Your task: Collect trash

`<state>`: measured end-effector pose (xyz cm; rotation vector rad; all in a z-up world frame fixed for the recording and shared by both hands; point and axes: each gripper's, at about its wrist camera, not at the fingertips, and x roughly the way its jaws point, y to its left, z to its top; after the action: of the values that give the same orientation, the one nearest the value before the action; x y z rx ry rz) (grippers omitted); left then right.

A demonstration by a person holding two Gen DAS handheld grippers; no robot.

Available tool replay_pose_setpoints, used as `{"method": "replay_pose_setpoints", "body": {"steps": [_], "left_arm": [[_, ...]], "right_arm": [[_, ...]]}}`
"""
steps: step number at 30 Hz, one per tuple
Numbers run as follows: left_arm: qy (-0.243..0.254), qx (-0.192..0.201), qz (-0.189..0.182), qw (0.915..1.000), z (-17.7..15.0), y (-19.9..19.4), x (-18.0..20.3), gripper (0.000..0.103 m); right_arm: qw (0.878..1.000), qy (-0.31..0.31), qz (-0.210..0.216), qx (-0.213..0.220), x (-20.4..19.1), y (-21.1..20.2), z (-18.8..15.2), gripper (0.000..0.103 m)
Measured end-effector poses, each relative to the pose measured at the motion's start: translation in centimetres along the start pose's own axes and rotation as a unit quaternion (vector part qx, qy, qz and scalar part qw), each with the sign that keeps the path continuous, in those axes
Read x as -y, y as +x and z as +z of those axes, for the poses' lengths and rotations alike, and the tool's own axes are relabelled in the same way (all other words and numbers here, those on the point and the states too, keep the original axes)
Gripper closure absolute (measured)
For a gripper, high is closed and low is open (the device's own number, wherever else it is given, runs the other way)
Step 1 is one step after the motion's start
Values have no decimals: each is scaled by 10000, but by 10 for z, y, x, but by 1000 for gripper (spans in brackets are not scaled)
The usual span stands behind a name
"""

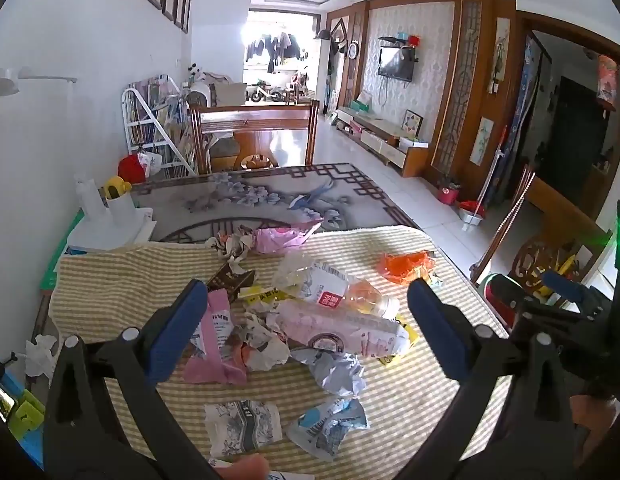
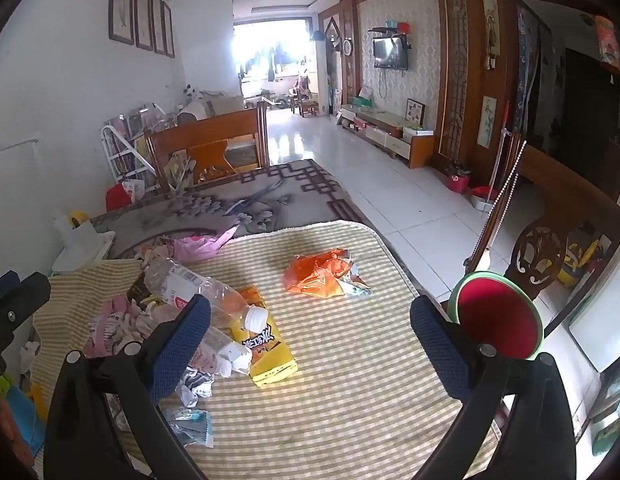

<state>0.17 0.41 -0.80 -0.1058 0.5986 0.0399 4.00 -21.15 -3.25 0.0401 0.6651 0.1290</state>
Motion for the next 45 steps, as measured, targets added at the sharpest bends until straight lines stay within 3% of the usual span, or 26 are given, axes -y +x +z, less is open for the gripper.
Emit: {"method": "replay_pose_setpoints", "body": {"steps": [45], "left_arm": [[-17, -230, 129, 9997, -15, 8, -5, 5]], "right_arm": [[9996, -43, -33, -269, 1, 11, -10, 7]]}}
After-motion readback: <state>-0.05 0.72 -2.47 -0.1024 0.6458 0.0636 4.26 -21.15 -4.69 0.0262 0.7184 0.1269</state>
